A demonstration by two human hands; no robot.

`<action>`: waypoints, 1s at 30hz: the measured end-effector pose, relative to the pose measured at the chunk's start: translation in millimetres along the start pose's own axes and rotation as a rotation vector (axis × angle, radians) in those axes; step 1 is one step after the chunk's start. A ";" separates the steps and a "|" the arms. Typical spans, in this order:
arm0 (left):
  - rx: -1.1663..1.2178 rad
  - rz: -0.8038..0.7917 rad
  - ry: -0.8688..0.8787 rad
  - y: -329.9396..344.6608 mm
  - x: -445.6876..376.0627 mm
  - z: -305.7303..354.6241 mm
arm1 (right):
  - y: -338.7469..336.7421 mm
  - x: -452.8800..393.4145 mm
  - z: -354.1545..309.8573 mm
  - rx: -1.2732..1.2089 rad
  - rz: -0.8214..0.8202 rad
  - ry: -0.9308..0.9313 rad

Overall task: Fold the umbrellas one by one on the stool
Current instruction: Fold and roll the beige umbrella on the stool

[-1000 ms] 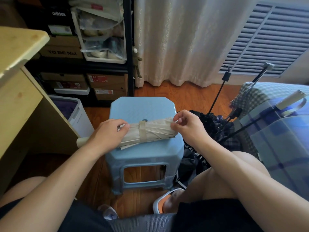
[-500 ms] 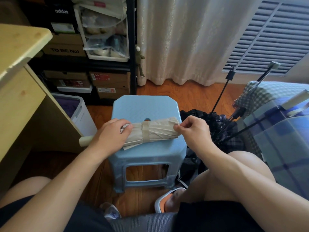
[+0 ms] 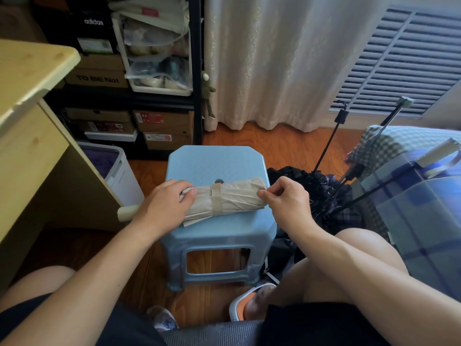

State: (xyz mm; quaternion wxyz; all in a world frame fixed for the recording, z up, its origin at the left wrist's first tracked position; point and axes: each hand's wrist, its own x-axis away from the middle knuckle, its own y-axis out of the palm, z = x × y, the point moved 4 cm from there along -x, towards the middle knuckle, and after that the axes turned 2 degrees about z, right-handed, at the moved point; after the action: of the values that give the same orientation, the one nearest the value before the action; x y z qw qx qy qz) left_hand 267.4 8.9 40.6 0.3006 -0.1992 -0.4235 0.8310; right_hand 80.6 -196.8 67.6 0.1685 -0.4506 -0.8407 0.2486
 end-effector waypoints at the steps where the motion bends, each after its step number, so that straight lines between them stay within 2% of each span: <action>1: 0.002 -0.001 0.001 -0.1 0.2 0.2 | 0.0 0.1 -0.2 0.005 0.003 -0.005; 17: 0.004 -0.001 0.007 -0.8 3.6 2.4 | -0.8 0.5 2.5 -0.006 -0.024 0.071; 22: 0.006 0.004 0.011 -1.9 4.6 3.1 | -2.8 1.6 0.0 0.012 0.029 0.037; 30: 0.001 0.006 0.017 -1.6 4.5 4.0 | 0.1 -0.3 -1.4 -0.026 -0.014 0.006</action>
State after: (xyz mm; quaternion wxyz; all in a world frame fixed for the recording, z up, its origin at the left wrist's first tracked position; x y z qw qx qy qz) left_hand 262.2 10.3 43.8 0.3017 -0.2072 -0.4198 0.8306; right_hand 81.5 -196.7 68.6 0.1668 -0.4476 -0.8465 0.2351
